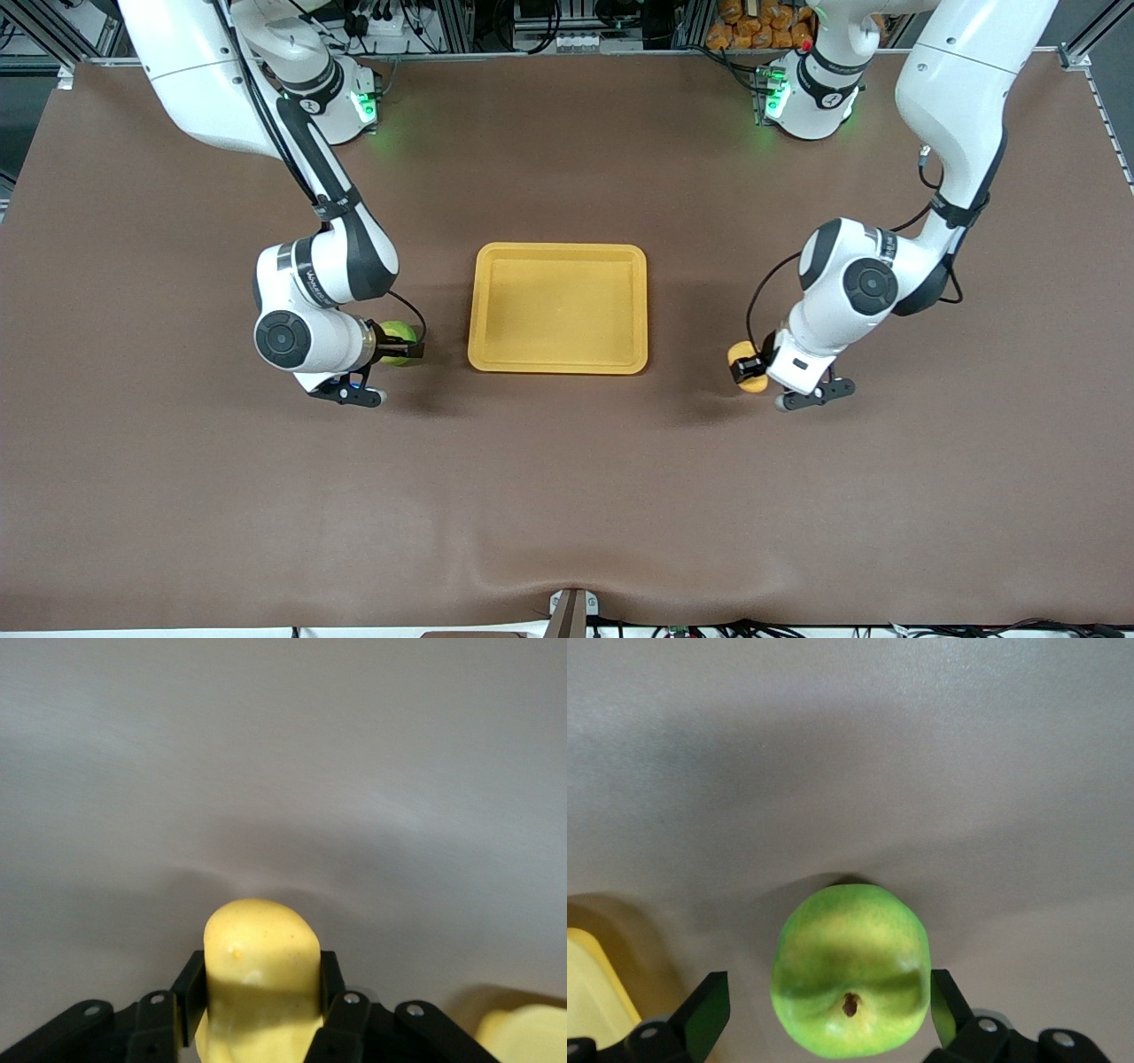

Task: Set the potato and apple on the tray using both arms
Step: 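Carry the potato onto the tray and open the left gripper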

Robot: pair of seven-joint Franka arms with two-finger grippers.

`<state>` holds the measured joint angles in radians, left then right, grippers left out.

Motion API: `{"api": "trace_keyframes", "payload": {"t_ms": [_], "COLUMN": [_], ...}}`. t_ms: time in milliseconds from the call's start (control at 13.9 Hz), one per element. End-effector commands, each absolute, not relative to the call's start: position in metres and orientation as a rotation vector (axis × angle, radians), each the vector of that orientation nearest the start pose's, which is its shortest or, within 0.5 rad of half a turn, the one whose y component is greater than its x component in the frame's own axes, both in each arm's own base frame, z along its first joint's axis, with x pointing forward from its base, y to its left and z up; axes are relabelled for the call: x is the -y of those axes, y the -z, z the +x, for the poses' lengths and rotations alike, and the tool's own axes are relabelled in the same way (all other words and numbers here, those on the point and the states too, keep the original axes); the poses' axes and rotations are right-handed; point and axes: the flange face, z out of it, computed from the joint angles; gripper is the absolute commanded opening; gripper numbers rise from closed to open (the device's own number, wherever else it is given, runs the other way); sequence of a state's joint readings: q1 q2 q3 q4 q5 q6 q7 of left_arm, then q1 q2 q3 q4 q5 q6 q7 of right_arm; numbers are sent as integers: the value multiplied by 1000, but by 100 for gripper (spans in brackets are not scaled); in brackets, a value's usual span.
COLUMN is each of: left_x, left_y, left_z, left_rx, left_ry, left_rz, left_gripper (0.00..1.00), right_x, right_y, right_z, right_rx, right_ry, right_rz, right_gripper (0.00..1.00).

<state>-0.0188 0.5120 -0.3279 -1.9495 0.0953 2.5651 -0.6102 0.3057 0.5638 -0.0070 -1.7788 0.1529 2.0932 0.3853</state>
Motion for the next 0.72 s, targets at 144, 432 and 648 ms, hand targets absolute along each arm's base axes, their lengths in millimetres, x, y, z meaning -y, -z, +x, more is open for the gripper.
{"api": "trace_keyframes", "payload": {"t_ms": [144,432,648], "left_x": [313,388,422], "left_y": [-267,-258,-248], "left_z": [583,563,539], "left_rx": [222,53,12], "left_ry": [166,173,152], "left_rz": [-3325,-3349,-3338], "left_gripper": [2,4,5], "right_x": [-186,-184,-182], "right_y": [-199,-190,-191], "right_z": [588,586,587], "right_rx": [-298,-319,-322], "right_ry": [-391,-411,-421], "right_rz": [-3081,-3083,-3081], "right_gripper": [100,100,46]}}
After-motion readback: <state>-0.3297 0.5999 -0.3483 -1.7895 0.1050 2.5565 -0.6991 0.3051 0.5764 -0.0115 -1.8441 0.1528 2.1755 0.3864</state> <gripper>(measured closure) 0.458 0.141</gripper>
